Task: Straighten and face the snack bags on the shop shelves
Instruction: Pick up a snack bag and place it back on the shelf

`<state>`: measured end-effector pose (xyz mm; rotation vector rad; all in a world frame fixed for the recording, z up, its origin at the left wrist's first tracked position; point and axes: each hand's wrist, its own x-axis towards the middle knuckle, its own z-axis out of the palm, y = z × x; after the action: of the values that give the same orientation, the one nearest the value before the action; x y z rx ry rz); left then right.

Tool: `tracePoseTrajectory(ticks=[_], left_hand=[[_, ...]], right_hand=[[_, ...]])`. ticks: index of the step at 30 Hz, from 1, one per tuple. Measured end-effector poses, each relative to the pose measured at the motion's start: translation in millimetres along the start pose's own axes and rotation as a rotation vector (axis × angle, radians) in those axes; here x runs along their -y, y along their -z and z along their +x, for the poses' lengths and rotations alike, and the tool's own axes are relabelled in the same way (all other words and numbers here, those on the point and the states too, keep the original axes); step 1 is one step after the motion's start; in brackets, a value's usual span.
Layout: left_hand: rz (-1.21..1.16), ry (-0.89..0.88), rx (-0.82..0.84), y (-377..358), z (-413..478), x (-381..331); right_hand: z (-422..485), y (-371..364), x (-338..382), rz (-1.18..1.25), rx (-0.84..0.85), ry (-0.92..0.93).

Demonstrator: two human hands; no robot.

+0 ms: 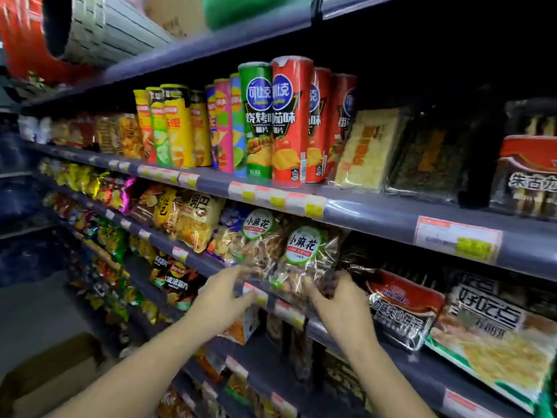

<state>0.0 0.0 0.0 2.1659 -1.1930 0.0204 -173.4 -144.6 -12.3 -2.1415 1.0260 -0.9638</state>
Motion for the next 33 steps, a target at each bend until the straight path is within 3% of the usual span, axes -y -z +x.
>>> tracePoseTrajectory(ticks=[9,15,24,28,33], left_hand=[[-0.209,-0.056,-0.023,-44.2,65.2,0.1],[-0.369,-0.130,0.082,-38.0,73.0,18.2],[-0.715,-0.115,0.404,-4.0,75.8,24.0],[-0.875,-0.037,0.707,4.8,60.7,16.2],[-0.989,-0.069,0.816,9.9,36.6,25.0]], right_hand=[[18.6,-24.0,4.7,0.164,-0.109,-0.169],[19.8,-33.4,5.2,0.362,-0.145,-0.290],[-26.7,-14.3,31.2,0.766,-0.197,-0.423],[-62.4,-12.1,37.4,0.840,-0.121,-0.413],[-78.4,-20.3,47.8,0.956,0.018,-0.360]])
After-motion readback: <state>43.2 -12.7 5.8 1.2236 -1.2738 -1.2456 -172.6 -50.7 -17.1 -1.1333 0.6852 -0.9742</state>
